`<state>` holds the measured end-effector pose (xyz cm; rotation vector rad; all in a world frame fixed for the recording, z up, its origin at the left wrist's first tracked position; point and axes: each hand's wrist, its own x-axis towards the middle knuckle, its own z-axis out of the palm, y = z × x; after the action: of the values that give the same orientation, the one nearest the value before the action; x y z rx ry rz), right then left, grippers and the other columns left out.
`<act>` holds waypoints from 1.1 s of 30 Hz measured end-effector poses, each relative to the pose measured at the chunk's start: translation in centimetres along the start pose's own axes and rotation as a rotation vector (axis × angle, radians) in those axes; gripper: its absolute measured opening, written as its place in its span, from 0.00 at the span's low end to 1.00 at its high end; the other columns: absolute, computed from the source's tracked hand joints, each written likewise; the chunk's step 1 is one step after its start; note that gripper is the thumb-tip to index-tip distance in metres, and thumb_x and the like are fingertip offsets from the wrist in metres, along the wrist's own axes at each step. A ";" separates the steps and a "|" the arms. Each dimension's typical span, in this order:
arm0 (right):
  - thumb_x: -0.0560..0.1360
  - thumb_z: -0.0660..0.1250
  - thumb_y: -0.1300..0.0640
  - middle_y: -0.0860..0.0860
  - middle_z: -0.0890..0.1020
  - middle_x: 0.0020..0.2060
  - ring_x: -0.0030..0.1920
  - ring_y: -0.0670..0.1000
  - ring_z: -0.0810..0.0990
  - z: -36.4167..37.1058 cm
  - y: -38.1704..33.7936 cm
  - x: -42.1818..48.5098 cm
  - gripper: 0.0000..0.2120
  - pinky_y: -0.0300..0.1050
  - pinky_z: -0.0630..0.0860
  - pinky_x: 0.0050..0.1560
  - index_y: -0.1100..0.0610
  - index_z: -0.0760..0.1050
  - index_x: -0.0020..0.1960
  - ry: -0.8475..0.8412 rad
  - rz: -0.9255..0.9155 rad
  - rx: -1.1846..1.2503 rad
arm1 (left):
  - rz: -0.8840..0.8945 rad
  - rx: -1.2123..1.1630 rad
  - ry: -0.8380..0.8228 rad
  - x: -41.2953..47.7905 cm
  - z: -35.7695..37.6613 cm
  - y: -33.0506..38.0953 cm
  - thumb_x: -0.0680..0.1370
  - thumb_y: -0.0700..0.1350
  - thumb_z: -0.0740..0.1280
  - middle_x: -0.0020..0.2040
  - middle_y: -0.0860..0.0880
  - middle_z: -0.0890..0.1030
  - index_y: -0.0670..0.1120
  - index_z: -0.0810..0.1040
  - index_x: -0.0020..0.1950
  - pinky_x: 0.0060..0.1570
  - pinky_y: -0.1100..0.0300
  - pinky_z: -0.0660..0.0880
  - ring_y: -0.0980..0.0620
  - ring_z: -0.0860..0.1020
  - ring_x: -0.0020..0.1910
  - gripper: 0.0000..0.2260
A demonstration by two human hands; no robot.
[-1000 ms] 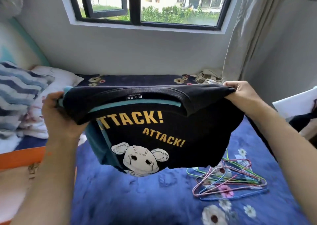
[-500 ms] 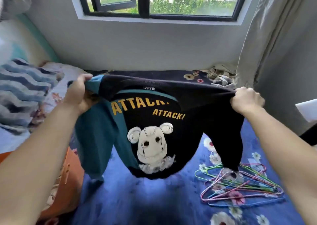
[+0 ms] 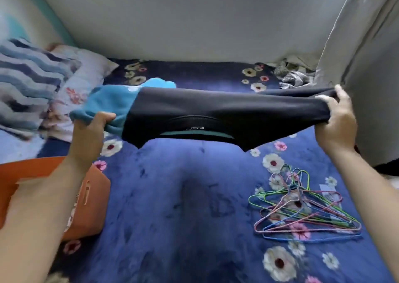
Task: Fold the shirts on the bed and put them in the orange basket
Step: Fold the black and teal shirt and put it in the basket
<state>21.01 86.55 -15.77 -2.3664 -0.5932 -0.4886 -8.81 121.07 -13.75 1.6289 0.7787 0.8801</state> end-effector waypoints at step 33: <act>0.75 0.67 0.61 0.61 0.74 0.61 0.52 0.58 0.72 22.0 8.9 -40.6 0.10 0.47 0.67 0.47 0.64 0.68 0.50 -0.622 1.498 -0.013 | -1.429 0.422 0.169 -28.9 3.4 -39.4 0.78 0.45 0.66 0.58 0.41 0.78 0.37 0.72 0.62 0.57 0.45 0.75 0.38 0.77 0.54 0.17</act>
<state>-3.78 83.31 -55.61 -2.2153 0.9642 0.9017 -22.67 103.25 -57.25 0.8863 1.9451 -0.2156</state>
